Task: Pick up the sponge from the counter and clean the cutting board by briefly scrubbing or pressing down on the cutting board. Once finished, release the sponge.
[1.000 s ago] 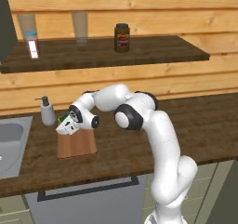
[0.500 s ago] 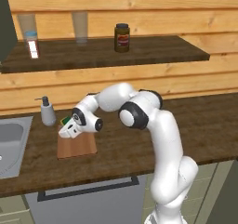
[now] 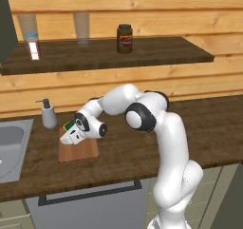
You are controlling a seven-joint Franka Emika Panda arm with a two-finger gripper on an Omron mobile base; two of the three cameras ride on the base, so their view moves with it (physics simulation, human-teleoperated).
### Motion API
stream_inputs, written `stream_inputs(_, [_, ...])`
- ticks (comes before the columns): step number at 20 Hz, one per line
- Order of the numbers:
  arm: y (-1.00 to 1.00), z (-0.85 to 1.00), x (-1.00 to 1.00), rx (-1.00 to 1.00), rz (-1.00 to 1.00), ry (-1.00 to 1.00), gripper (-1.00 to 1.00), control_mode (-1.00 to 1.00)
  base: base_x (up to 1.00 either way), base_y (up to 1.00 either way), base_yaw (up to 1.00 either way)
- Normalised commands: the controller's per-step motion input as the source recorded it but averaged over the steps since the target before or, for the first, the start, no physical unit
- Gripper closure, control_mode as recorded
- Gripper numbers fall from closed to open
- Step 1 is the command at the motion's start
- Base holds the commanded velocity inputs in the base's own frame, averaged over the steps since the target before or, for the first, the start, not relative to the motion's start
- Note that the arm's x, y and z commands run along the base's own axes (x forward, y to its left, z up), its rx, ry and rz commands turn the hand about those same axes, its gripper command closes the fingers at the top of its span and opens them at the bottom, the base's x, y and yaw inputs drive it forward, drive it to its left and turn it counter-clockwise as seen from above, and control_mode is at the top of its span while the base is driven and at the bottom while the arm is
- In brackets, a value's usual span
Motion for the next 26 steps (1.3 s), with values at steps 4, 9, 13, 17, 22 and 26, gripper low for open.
stream_inputs(4, [0.23, -1.00, -1.00, 0.00, -0.06, -0.02, 1.00, -1.00, 0.00, 0.00, 0.00])
stream_inputs(9, [0.07, -0.85, -1.00, 0.08, -0.07, -0.01, 1.00, -1.00, 0.00, 0.00, 0.00])
stream_inputs(13, [0.05, -0.58, -1.00, 0.15, -0.06, 0.00, 1.00, -1.00, 0.00, 0.00, 0.00])
stream_inputs(17, [0.00, -0.71, -0.96, 0.11, -0.09, 0.10, 1.00, -1.00, 0.00, 0.00, 0.00])
stream_inputs(22, [-0.01, 0.15, -0.68, 0.15, -0.11, 0.07, 1.00, -1.00, 0.00, 0.00, 0.00])
stream_inputs(26, [0.00, 1.00, -0.06, 0.04, -0.15, -0.14, 1.00, -1.00, 0.00, 0.00, 0.00])
